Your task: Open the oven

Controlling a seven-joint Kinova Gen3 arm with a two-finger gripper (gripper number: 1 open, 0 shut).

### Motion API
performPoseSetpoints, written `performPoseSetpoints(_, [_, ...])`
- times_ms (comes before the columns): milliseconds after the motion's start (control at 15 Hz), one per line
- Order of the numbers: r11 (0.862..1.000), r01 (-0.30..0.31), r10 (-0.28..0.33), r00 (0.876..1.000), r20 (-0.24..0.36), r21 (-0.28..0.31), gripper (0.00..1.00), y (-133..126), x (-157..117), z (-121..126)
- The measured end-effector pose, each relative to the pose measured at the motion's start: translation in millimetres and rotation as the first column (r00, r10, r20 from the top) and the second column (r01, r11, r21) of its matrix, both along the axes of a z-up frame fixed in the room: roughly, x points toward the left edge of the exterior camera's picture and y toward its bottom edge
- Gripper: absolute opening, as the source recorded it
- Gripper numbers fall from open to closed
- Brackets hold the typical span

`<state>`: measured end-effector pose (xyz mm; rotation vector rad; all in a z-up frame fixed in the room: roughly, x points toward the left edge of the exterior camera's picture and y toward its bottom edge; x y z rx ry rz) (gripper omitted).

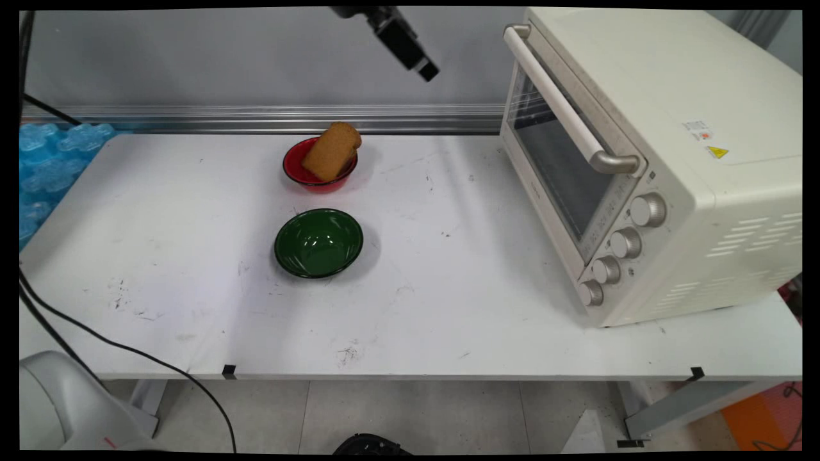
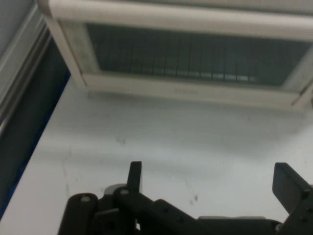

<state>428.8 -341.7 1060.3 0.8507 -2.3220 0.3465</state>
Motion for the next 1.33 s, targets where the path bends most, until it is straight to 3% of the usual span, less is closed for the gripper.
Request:
performPoseSetpoints(733, [0.998, 0.028, -0.031, 0.998, -0.048, -0.057, 1.0, -50, -68, 8])
performPoseSetpoints(1333, [0.998, 0.022, -0.024, 0.999, -0.027, -0.054, 1.0, -74, -111, -2])
